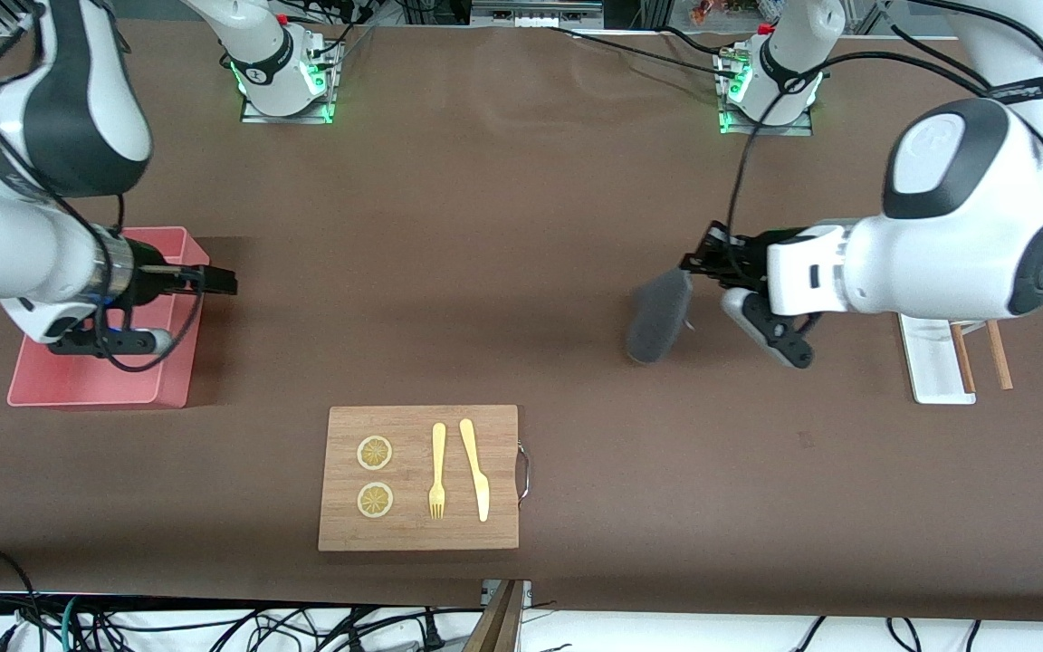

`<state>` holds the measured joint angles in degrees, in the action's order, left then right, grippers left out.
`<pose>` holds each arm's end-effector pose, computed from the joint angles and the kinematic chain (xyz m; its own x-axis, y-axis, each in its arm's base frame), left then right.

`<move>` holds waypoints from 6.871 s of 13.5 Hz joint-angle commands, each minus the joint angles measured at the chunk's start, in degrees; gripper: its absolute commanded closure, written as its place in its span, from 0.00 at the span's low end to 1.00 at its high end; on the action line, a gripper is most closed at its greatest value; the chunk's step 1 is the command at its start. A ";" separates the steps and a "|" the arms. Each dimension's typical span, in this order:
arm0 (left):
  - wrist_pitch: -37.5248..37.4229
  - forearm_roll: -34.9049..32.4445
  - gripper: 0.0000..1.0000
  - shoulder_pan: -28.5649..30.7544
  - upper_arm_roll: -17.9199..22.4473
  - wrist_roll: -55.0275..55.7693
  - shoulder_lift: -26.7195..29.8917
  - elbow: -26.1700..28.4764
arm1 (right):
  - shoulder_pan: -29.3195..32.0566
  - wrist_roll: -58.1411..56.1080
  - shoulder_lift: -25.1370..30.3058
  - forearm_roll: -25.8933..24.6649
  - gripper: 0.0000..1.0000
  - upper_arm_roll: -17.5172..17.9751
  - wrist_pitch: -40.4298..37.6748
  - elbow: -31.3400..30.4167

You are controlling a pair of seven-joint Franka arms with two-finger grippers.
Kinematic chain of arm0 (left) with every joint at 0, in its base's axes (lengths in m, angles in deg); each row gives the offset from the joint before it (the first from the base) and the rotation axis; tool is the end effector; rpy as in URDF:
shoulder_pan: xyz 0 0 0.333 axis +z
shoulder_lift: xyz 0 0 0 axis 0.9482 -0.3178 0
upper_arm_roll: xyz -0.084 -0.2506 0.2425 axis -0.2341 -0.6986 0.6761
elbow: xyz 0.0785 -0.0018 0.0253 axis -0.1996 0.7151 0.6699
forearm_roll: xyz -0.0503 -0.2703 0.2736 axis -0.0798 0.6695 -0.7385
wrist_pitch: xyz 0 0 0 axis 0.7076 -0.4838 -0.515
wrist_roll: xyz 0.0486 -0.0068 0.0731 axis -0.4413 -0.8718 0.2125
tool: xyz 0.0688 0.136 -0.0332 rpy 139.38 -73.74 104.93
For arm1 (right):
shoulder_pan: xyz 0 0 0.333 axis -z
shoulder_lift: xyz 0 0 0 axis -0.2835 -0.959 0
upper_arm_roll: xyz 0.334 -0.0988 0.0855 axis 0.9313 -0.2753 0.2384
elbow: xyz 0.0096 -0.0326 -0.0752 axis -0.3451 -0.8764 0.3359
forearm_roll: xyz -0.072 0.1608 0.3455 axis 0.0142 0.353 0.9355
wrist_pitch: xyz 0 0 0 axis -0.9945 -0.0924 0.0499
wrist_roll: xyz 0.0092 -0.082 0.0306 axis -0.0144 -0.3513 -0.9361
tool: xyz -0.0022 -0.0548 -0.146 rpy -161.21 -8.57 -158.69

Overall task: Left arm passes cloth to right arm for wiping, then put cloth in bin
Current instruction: 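Carry the cloth to mid-table while the right gripper moves toward it, then bring the right gripper up beneath the hanging cloth, then close the right gripper on the cloth's hanging corner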

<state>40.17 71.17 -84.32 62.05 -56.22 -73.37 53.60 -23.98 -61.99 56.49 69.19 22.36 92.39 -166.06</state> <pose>0.6224 -0.2749 0.5131 0.8686 -0.4931 -0.0484 -0.3463 -0.6740 0.6526 0.6308 0.1185 0.4632 0.9760 -0.0319 -0.2152 -0.0464 -0.9969 -0.0628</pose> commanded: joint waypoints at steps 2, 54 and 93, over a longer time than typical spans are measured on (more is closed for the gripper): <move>5.91 7.05 1.00 -2.80 0.61 -5.83 -0.63 -0.02 | -5.66 11.88 -3.13 0.80 0.00 -0.02 6.75 0.99; 27.99 46.08 1.00 -13.61 0.61 -4.36 -2.83 0.15 | -5.59 5.77 -17.38 47.81 0.00 -0.11 17.40 -3.75; 27.81 46.00 1.00 -13.44 0.61 -3.74 -2.57 0.33 | -5.06 -4.61 -18.87 84.12 0.00 3.50 16.78 -8.23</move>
<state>67.42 115.32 -97.42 62.33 -60.06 -76.30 53.70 -28.93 -67.29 36.76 151.28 25.61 107.50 -173.46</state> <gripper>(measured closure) 0.982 0.000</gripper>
